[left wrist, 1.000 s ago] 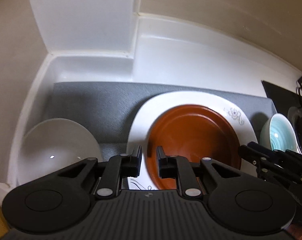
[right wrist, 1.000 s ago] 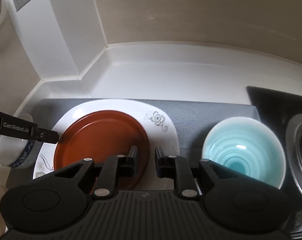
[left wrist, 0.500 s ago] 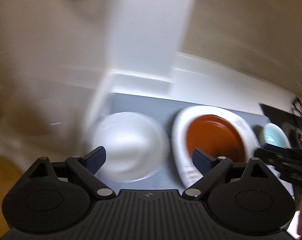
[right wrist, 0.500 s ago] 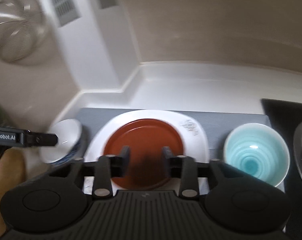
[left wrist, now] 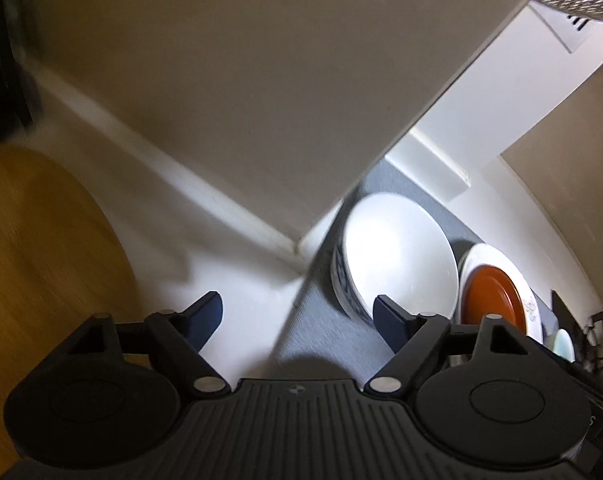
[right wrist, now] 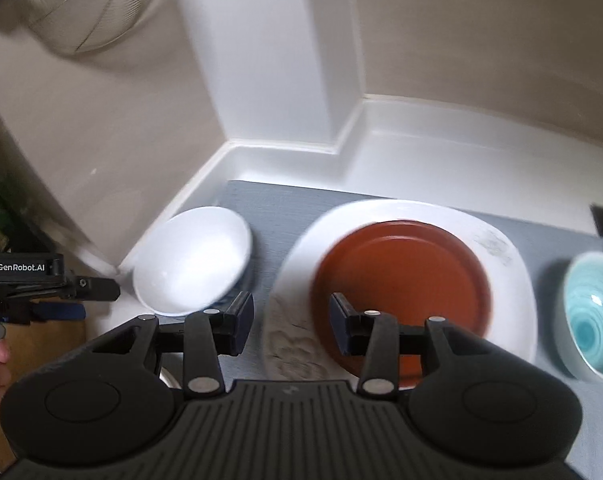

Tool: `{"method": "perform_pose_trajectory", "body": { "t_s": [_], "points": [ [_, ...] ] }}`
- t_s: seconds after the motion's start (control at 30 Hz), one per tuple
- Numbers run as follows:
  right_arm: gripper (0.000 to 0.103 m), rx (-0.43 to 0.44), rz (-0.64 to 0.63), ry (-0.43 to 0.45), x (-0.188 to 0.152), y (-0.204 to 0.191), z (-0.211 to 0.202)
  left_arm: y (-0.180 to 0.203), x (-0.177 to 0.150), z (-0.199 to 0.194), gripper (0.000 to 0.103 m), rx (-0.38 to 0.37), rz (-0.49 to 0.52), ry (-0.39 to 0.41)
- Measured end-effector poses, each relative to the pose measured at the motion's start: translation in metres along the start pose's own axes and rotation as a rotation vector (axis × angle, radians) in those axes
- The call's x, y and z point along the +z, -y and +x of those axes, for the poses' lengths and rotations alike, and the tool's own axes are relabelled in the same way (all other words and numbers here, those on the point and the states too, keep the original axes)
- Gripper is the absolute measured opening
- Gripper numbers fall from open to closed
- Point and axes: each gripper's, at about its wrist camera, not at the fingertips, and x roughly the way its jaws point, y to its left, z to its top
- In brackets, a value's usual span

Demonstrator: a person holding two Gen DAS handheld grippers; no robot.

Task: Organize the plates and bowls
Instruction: 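Move both grippers to the plain white bowl by the wall, then close both grippers on the rim of the plain white bowl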

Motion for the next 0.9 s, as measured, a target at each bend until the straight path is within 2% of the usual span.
{"method": "perform_pose_trajectory", "body": {
  "t_s": [0.07,0.1,0.17,0.23,0.27,0.3,0.37,0.43,0.47,0.5,0.57,0.63,0.67,0.7,0.77,0.83,0.9],
  "points": [
    [0.048,-0.005,-0.006,-0.010,0.004,-0.010,0.003,0.001,0.000,-0.003,0.094,-0.006,0.018,0.039],
    [0.049,0.005,-0.017,-0.009,0.006,-0.015,0.003,0.002,0.001,-0.001,0.098,-0.012,0.029,0.033],
    [0.052,0.022,-0.052,0.004,0.010,-0.024,0.004,0.000,0.005,0.008,0.099,-0.040,0.020,-0.024],
    [0.057,0.028,-0.074,0.028,0.013,-0.028,0.001,-0.012,0.016,0.021,0.099,-0.144,-0.042,-0.128],
    [0.057,0.026,-0.070,0.034,0.014,-0.028,0.000,-0.017,0.017,0.027,0.098,-0.208,-0.087,-0.154],
    [0.057,0.025,-0.058,0.034,0.015,-0.027,0.000,-0.020,0.017,0.030,0.097,-0.246,-0.127,-0.154],
    [0.057,0.025,-0.028,0.022,0.016,-0.024,0.002,-0.022,0.017,0.029,0.095,-0.259,-0.157,-0.124],
    [0.057,0.032,-0.010,0.016,0.018,-0.024,0.005,-0.017,0.018,0.029,0.083,-0.262,-0.136,-0.104],
    [0.057,0.044,-0.006,0.021,0.018,-0.025,0.006,-0.014,0.018,0.031,0.074,-0.262,-0.126,-0.110],
    [0.057,0.057,-0.003,0.025,0.018,-0.027,0.008,-0.012,0.019,0.035,0.062,-0.263,-0.130,-0.124],
    [0.057,0.089,0.001,0.026,0.019,-0.030,0.014,-0.010,0.019,0.042,0.050,-0.268,-0.164,-0.141],
    [0.056,0.090,-0.003,0.022,0.019,-0.033,0.022,-0.006,0.020,0.049,0.049,-0.230,-0.174,-0.117],
    [0.055,0.079,-0.005,0.018,0.019,-0.034,0.026,-0.003,0.018,0.049,0.045,-0.208,-0.169,-0.103],
    [0.050,0.063,-0.004,0.015,0.019,-0.033,0.029,-0.003,0.019,0.052,0.039,-0.209,-0.173,-0.107],
    [0.045,0.037,0.011,-0.004,0.019,-0.029,0.039,0.000,0.021,0.059,0.036,-0.204,-0.173,-0.121],
    [0.034,0.038,0.033,-0.015,0.018,-0.025,0.046,0.003,0.022,0.063,0.029,-0.187,-0.165,-0.118],
    [0.031,0.031,0.026,-0.033,0.016,-0.024,0.054,0.007,0.023,0.066,0.024,-0.180,-0.161,-0.123]
  ]
}}
